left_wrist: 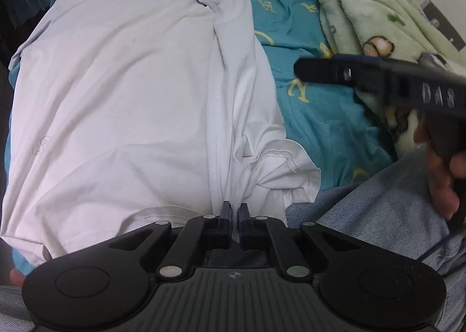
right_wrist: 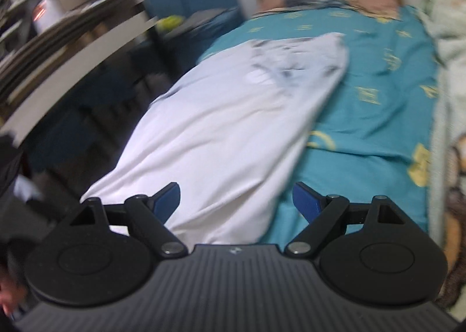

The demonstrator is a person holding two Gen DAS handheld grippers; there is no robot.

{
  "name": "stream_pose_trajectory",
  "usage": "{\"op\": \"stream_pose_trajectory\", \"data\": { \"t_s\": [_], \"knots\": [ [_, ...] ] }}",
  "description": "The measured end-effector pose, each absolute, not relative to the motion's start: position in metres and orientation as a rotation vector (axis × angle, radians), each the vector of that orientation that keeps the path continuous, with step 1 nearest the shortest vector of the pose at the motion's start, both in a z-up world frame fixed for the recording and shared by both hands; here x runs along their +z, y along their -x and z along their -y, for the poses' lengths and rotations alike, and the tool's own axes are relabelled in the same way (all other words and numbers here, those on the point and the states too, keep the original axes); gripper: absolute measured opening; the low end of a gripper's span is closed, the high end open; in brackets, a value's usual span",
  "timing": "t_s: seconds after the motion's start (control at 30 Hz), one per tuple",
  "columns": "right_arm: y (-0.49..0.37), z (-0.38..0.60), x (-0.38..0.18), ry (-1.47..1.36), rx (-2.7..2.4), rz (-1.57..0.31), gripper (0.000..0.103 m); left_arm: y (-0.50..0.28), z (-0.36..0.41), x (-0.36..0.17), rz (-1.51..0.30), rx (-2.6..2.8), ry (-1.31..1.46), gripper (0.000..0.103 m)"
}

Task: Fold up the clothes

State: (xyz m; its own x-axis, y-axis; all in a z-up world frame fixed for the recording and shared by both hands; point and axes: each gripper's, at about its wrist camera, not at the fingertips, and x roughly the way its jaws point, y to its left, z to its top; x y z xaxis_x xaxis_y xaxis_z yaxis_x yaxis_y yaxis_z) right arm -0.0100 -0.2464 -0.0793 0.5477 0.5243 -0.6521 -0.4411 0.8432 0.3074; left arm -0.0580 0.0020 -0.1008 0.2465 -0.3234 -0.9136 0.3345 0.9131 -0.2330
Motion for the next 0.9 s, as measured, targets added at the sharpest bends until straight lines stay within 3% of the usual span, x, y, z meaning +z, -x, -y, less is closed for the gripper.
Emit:
{"op": "stream_pose_trajectory", "data": {
  "t_s": [0.07, 0.23, 0.4, 0.47, 0.5, 0.6, 0.83, 0.9],
  "knots": [
    [0.014, 0.234, -0.08, -0.082, 0.611, -0.839, 0.073, 0.056, -0.011, -0.094, -1.229, -0.464, 0.044, 0.008],
    [0.018, 0.219, -0.08, -0.056, 0.573, -0.9, 0.042, 0.043, -0.044, -0.065, -1.161, -0.48, 0.161, 0.039],
    [0.016, 0.203, -0.103, -0.057, 0.553, -1.016, 0.033, -0.01, -0.067, -0.051, -1.091, -0.42, 0.315, 0.057],
    [0.02, 0.194, -0.107, -0.011, 0.564, -1.023, 0.028, -0.043, -0.066, -0.054, -1.077, -0.391, 0.397, 0.06],
    [0.023, 0.188, -0.107, 0.034, 0.569, -1.009, 0.019, -0.06, -0.064, -0.057, -1.072, -0.378, 0.436, 0.061],
    [0.024, 0.181, -0.11, 0.082, 0.612, -1.007, 0.012, -0.114, -0.05, -0.074, -1.064, -0.34, 0.513, 0.061],
    [0.008, 0.182, -0.124, 0.055, 0.669, -1.045, 0.011, -0.213, -0.004, -0.131, -1.047, -0.259, 0.595, 0.062],
    [0.006, 0.181, -0.127, 0.058, 0.689, -1.044, 0.011, -0.236, 0.009, -0.147, -1.042, -0.246, 0.607, 0.056]
  ]
}}
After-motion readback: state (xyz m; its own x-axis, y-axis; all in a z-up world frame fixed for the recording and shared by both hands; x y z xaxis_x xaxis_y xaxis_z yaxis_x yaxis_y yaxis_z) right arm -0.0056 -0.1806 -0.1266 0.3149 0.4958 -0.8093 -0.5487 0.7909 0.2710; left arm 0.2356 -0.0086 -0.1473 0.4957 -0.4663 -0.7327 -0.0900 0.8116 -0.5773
